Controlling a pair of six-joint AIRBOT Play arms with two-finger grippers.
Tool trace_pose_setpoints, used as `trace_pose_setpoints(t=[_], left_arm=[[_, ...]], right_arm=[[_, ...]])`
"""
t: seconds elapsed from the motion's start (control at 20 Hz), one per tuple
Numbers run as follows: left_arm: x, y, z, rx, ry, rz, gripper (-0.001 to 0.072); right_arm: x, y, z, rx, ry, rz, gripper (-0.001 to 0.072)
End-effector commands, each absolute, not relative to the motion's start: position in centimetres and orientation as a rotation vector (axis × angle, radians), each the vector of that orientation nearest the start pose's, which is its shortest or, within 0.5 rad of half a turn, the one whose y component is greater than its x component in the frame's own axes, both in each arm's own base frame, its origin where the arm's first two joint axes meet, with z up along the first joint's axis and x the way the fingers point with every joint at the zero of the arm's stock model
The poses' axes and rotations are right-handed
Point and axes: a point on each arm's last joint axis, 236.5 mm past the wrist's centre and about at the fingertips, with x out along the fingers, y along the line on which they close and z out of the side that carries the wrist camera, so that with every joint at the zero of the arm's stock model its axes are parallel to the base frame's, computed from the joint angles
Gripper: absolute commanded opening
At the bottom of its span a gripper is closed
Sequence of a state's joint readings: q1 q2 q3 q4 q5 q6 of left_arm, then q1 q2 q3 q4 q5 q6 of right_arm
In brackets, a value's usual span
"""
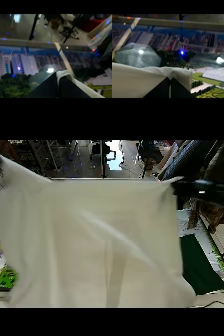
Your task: Fold the clothes and pants, and hang the long-sleeved shirts on hangers.
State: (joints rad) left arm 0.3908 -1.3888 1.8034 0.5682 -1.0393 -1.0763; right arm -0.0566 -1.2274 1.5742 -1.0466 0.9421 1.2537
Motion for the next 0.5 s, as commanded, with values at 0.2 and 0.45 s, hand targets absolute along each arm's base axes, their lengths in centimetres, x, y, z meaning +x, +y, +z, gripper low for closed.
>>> trace_pose_setpoints(t=[0.2, 0.45], left_arm=[[64.2, 5.9, 11.2, -0.407, 0.579, -0.214, 0.0219], [56.8, 7.8, 8.3, -0.459, 0.912, -0.230, 0.0612]], right_arm=[[61.8, 8.9, 6.0, 0.201, 0.621, 0.263, 0.0130], [58.8, 5.9, 7.2, 0.197, 0.783, 0.312, 0.0477]])
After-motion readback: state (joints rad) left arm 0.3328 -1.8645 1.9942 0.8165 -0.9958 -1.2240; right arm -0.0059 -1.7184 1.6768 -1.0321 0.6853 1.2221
